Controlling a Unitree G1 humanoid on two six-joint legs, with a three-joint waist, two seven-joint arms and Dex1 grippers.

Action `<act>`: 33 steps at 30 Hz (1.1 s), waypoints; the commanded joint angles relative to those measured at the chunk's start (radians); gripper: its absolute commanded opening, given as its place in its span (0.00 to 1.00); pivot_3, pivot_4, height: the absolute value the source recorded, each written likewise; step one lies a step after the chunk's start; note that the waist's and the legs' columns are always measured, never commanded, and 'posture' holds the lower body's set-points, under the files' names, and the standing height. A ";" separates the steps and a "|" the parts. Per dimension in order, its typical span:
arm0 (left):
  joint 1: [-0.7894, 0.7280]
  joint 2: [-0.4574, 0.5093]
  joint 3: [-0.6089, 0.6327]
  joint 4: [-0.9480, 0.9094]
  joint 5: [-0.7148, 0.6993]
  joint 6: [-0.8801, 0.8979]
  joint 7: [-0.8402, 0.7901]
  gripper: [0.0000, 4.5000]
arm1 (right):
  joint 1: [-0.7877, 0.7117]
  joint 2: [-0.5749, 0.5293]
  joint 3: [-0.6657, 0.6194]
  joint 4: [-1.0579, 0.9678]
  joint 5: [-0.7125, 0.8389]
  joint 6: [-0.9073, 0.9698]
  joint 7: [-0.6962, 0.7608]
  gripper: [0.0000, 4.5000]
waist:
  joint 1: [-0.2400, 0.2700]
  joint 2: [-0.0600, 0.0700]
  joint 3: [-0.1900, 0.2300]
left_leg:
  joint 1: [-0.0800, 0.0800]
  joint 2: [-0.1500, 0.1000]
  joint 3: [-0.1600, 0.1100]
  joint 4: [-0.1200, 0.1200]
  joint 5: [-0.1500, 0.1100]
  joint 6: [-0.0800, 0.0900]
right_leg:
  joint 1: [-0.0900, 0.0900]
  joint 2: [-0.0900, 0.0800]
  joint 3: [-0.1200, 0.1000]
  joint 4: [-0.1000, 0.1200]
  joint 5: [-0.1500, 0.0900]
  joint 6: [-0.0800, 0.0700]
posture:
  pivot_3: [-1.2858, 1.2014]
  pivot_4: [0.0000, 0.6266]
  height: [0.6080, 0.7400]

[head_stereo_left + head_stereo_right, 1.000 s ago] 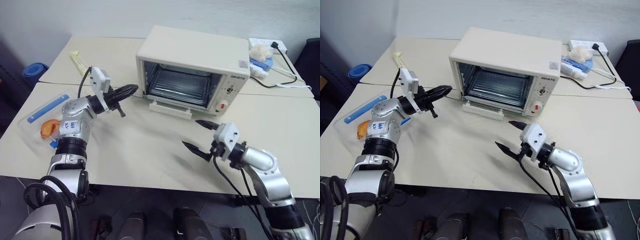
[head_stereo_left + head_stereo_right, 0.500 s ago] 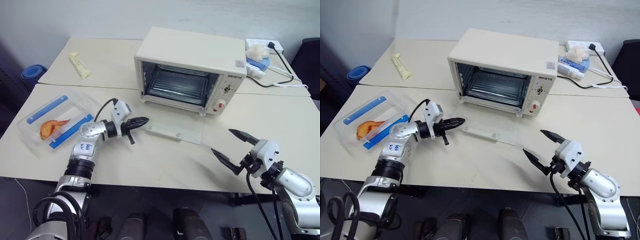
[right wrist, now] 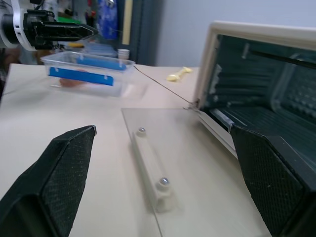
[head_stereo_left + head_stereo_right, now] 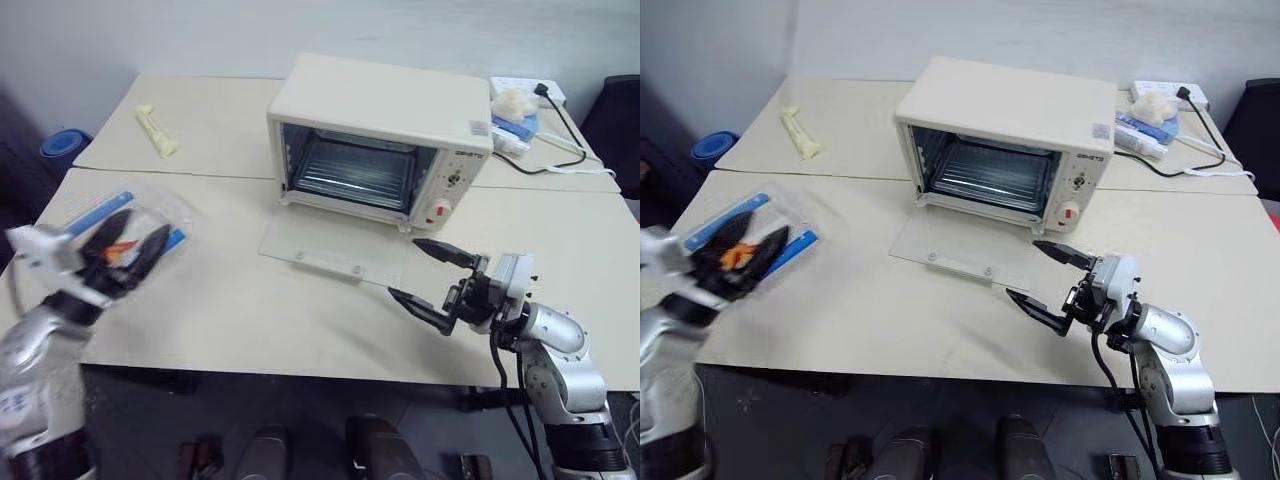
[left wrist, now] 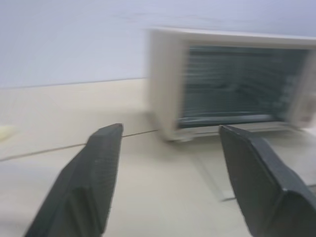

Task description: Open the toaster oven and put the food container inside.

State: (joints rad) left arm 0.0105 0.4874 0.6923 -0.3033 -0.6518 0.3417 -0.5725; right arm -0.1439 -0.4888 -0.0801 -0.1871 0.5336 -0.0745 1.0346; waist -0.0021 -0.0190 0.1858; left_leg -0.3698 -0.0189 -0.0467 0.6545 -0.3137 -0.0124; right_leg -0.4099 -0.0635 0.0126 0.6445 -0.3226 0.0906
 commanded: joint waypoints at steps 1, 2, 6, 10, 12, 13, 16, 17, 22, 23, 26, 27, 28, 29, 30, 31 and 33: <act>0.094 0.009 0.179 -0.043 -0.077 0.036 0.087 0.99 | -0.017 0.025 0.018 -0.013 0.008 -0.038 0.023 1.00 | 0.004 0.000 0.000 | 0.000 0.000 0.000 0.000 0.000 0.001 | 0.001 -0.001 0.000 0.000 0.000 0.000 | 0.52 0.24 1.00; 0.127 0.015 0.228 -0.031 -0.098 0.051 0.106 0.99 | -0.024 0.036 0.027 -0.014 0.004 -0.050 0.026 1.00 | 0.005 0.000 0.000 | 0.000 0.000 -0.001 0.000 -0.001 0.001 | 0.001 -0.001 -0.001 -0.001 0.000 0.000 | 0.52 0.24 1.00; 0.236 0.067 0.420 0.148 -0.157 0.175 0.214 0.99 | -0.038 0.085 0.067 -0.037 0.014 -0.057 0.023 1.00 | 0.000 -0.001 0.000 | 0.001 -0.001 -0.002 -0.001 -0.001 0.001 | 0.001 -0.001 -0.002 -0.001 -0.001 -0.001 | 0.52 0.24 1.00; 0.216 0.138 0.423 0.150 -0.218 0.305 0.296 0.99 | -0.045 0.086 0.079 -0.041 0.010 -0.073 0.043 1.00 | 0.011 -0.002 -0.001 | 0.002 -0.001 -0.003 -0.002 -0.001 0.001 | 0.002 -0.003 -0.004 0.000 -0.001 -0.003 | 0.52 0.24 1.00; 0.159 0.186 0.426 0.165 -0.292 0.400 0.356 0.99 | -0.047 0.084 0.080 -0.040 0.005 -0.078 0.043 1.00 | 0.020 -0.004 -0.003 | 0.001 -0.002 -0.005 -0.002 -0.001 0.001 | 0.002 -0.004 -0.005 -0.001 -0.001 -0.003 | 0.52 0.24 1.00; 0.130 0.221 0.425 0.191 -0.333 0.460 0.370 0.99 | -0.048 0.082 0.080 -0.039 0.003 -0.077 0.043 1.00 | 0.022 -0.005 -0.003 | 0.001 -0.002 -0.006 -0.002 -0.001 0.001 | 0.003 -0.004 -0.006 0.000 -0.001 -0.003 | 0.52 0.24 1.00; 0.066 0.316 0.409 0.261 -0.384 0.592 0.402 0.99 | -0.049 0.078 0.080 -0.036 -0.007 -0.078 0.041 1.00 | 0.018 -0.005 -0.003 | 0.001 -0.002 -0.006 -0.002 -0.001 0.000 | 0.002 -0.004 -0.006 0.000 -0.001 -0.003 | 0.52 0.24 1.00; 0.042 0.361 0.389 0.301 -0.369 0.643 0.429 0.99 | -0.049 0.077 0.079 -0.034 -0.008 -0.078 0.041 1.00 | 0.015 -0.005 -0.003 | 0.001 -0.002 -0.006 -0.003 -0.001 0.000 | 0.002 -0.004 -0.006 0.000 -0.001 -0.003 | 0.52 0.24 1.00; -0.089 0.500 0.282 0.475 -0.286 0.757 0.502 0.99 | -0.048 0.076 0.080 -0.027 -0.013 -0.079 0.042 1.00 | -0.010 -0.004 -0.002 | 0.002 -0.003 -0.006 -0.007 0.000 -0.002 | -0.001 -0.004 -0.006 0.002 -0.002 -0.005 | 0.52 0.24 1.00; -0.122 0.509 0.251 0.512 -0.266 0.760 0.510 0.99 | -0.045 0.077 0.080 -0.026 -0.014 -0.080 0.041 1.00 | -0.012 -0.004 -0.002 | 0.001 -0.002 -0.005 -0.007 0.000 -0.003 | -0.002 -0.004 -0.005 0.002 -0.002 -0.005 | 0.52 0.24 1.00; -0.211 0.514 0.166 0.595 -0.220 0.772 0.495 0.99 | -0.036 0.079 0.081 -0.022 -0.020 -0.086 0.041 1.00 | -0.016 -0.004 -0.002 | 0.001 -0.002 -0.005 -0.007 0.000 -0.004 | -0.002 -0.003 -0.006 0.002 -0.002 -0.005 | 0.52 0.24 1.00; -0.232 0.516 0.143 0.616 -0.201 0.767 0.486 0.99 | -0.034 0.079 0.081 -0.020 -0.022 -0.088 0.041 1.00 | -0.019 -0.004 -0.002 | 0.001 -0.002 -0.005 -0.007 0.000 -0.004 | -0.002 -0.003 -0.006 0.002 -0.002 -0.005 | 0.52 0.24 1.00; -0.245 0.519 0.126 0.635 -0.177 0.753 0.484 0.95 | -0.032 0.080 0.080 -0.019 -0.024 -0.092 0.039 1.00 | -0.022 -0.004 -0.003 | 0.001 -0.002 -0.005 -0.007 0.001 -0.005 | -0.002 -0.003 -0.006 0.002 -0.002 -0.005 | 0.52 0.24 1.00; -0.256 0.523 0.114 0.652 -0.156 0.739 0.482 0.91 | -0.030 0.080 0.079 -0.018 -0.028 -0.096 0.038 1.00 | -0.023 -0.005 -0.003 | 0.001 -0.002 -0.005 -0.006 0.002 -0.006 | -0.002 -0.003 -0.006 0.002 -0.002 -0.005 | 0.52 0.24 1.00; -0.265 0.525 0.110 0.665 -0.144 0.734 0.476 0.88 | -0.028 0.080 0.077 -0.017 -0.030 -0.098 0.034 1.00 | -0.026 -0.005 -0.003 | 0.001 -0.002 -0.005 -0.007 0.002 -0.006 | -0.002 -0.003 -0.006 0.002 -0.002 -0.005 | 0.52 0.24 1.00; -0.271 0.527 0.108 0.673 -0.136 0.735 0.466 0.80 | -0.024 0.080 0.076 -0.017 -0.033 -0.101 0.032 1.00 | -0.028 -0.005 -0.003 | 0.001 -0.002 -0.005 -0.007 0.002 -0.007 | -0.002 -0.003 -0.006 0.002 -0.002 -0.005 | 0.52 0.24 1.00; -0.281 0.530 0.104 0.683 -0.124 0.746 0.445 0.67 | -0.014 0.078 0.070 -0.015 -0.036 -0.107 0.032 1.00 | -0.027 -0.005 -0.003 | 0.000 -0.002 -0.005 -0.007 0.002 -0.007 | -0.003 -0.003 -0.006 0.002 -0.002 -0.005 | 0.52 0.24 1.00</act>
State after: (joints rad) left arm -0.2644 0.9826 0.7808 0.3720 -0.7990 1.0955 -0.1097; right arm -0.1660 -0.4090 0.0041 -0.1896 0.4926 -0.1569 1.0739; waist -0.0292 -0.0237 0.1831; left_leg -0.3695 -0.0207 -0.0516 0.6476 -0.3119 -0.0196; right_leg -0.4130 -0.0667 0.0070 0.6465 -0.3245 0.0858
